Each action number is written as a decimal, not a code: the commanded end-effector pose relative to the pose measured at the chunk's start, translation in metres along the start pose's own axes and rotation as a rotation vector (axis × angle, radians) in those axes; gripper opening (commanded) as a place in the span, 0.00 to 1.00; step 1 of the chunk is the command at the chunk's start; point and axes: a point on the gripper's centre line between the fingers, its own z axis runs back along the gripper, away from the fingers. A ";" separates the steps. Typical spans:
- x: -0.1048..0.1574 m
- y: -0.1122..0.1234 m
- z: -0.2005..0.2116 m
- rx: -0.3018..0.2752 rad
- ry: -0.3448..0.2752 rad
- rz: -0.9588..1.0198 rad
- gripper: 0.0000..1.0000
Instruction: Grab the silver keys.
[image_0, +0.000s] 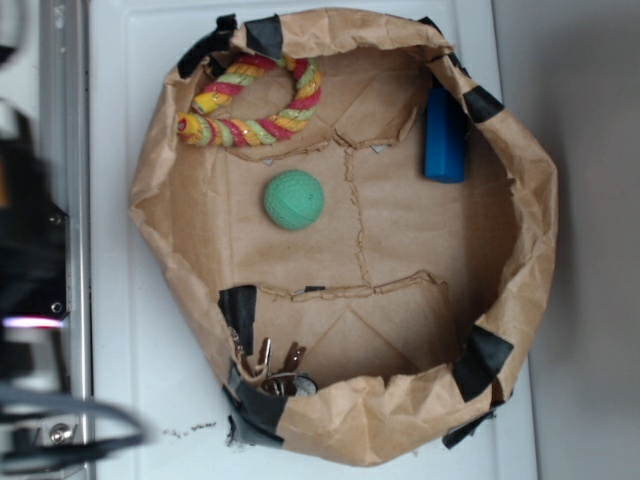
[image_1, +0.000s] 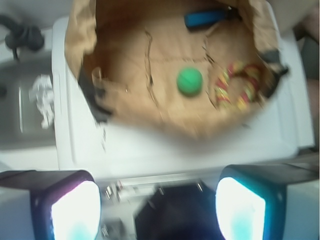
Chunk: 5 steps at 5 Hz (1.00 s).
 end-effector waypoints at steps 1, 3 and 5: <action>0.035 0.005 -0.006 -0.083 -0.067 -0.005 1.00; 0.014 0.020 -0.047 -0.179 0.027 -0.078 1.00; 0.053 0.008 -0.053 -0.209 0.052 -0.035 1.00</action>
